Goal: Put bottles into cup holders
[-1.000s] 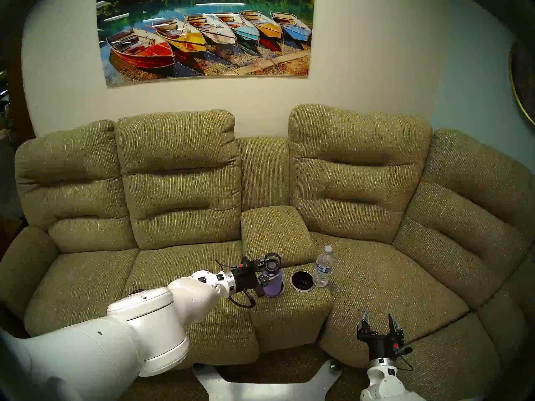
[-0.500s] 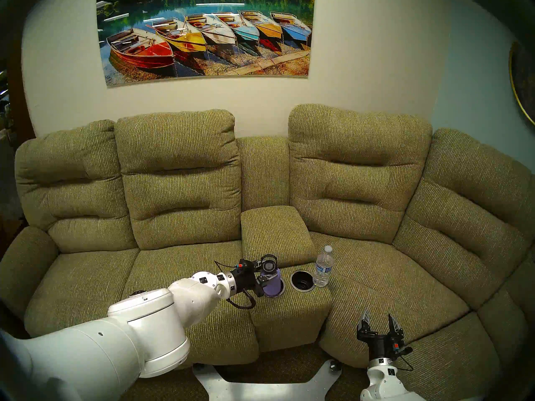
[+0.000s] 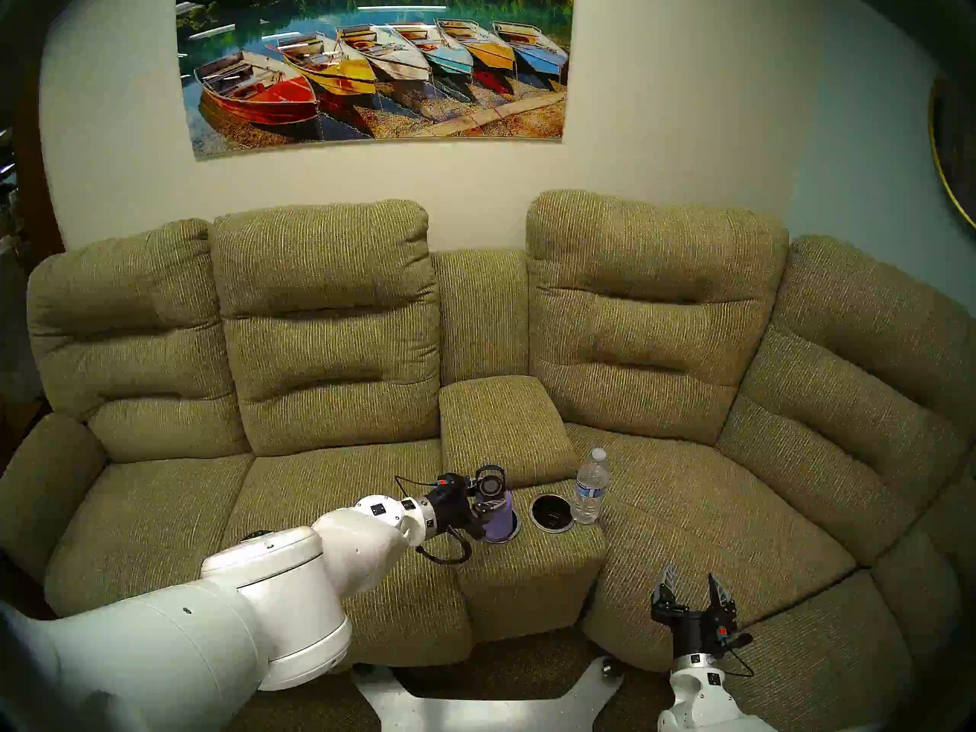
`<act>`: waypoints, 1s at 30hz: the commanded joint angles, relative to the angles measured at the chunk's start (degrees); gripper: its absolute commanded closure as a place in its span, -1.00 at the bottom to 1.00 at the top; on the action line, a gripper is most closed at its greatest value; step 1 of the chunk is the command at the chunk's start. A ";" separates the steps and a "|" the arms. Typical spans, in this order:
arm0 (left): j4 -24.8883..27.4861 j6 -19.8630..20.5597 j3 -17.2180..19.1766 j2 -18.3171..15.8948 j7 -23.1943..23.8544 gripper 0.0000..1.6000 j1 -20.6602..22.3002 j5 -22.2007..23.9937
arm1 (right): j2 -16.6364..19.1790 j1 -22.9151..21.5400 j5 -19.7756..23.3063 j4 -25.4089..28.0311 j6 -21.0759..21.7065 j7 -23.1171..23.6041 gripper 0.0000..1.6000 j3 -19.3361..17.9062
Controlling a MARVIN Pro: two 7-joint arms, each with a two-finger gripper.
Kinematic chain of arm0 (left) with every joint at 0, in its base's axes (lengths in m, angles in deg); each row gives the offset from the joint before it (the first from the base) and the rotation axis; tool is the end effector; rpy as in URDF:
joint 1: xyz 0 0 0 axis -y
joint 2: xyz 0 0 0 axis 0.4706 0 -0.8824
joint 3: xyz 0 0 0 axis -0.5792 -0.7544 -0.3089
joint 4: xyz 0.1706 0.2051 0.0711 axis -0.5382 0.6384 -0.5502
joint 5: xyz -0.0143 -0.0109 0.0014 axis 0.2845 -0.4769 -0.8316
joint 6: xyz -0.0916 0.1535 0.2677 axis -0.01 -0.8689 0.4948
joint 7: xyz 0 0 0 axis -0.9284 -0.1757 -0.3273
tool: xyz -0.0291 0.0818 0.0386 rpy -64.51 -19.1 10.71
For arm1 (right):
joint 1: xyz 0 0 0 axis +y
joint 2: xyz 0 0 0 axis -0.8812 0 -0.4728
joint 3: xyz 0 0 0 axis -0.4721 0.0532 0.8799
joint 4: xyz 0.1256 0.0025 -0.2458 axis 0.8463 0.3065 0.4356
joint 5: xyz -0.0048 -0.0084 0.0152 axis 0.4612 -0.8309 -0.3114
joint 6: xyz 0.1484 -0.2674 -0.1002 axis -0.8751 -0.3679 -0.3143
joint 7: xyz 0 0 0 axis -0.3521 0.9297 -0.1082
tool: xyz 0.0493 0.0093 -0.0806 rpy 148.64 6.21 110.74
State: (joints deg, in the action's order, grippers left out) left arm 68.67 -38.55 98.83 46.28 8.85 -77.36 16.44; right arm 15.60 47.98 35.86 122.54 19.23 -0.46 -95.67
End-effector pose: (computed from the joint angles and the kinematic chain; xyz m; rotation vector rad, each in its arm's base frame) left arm 0.4514 -0.0749 -0.4740 1.9330 -0.9462 1.3907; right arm 0.2249 -0.1019 -0.5070 2.1712 -0.3986 2.0566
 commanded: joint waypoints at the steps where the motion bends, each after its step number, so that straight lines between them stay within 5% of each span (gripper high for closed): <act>1: 0.48 0.96 -0.11 0.91 -0.44 0.51 0.56 -0.10 | -0.11 -0.06 0.05 0.37 -0.18 -0.06 -1.00 -0.05; 11: 0.68 2.77 -0.13 1.14 -2.11 0.01 0.48 -0.10 | -0.15 -0.09 0.03 0.30 -0.18 0.05 -1.00 -0.10; 14: 0.75 3.14 -0.11 1.16 -2.42 -0.36 0.62 -0.07 | -0.16 -0.10 0.03 0.27 -0.18 0.08 -1.00 -0.12; 19: 0.90 3.36 0.01 0.82 -2.42 -0.41 0.78 0.03 | -0.18 -0.11 0.03 0.26 -0.20 0.12 -1.00 -0.14; 21: 1.04 3.27 0.03 0.55 -2.23 -0.55 0.79 0.05 | -0.19 -0.11 0.03 0.26 -0.20 0.13 -1.00 -0.15; 22: 1.11 3.24 0.06 0.41 -2.12 -0.86 0.79 0.08 | -0.20 -0.11 0.03 0.27 -0.21 0.14 -1.00 -0.16; 23: 1.16 3.18 0.07 0.23 -1.96 -0.92 0.81 0.09 | -0.20 -0.10 0.03 0.27 -0.21 0.14 -1.00 -0.17; 30: 1.52 2.50 0.47 -0.96 -0.46 -0.97 0.98 0.39 | -0.24 -0.09 0.03 0.29 -0.23 0.18 -1.00 -0.21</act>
State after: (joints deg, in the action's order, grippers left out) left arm 69.43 -34.86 98.93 46.47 7.01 -77.18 16.53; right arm 15.51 47.91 35.81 122.35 19.23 -0.19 -95.80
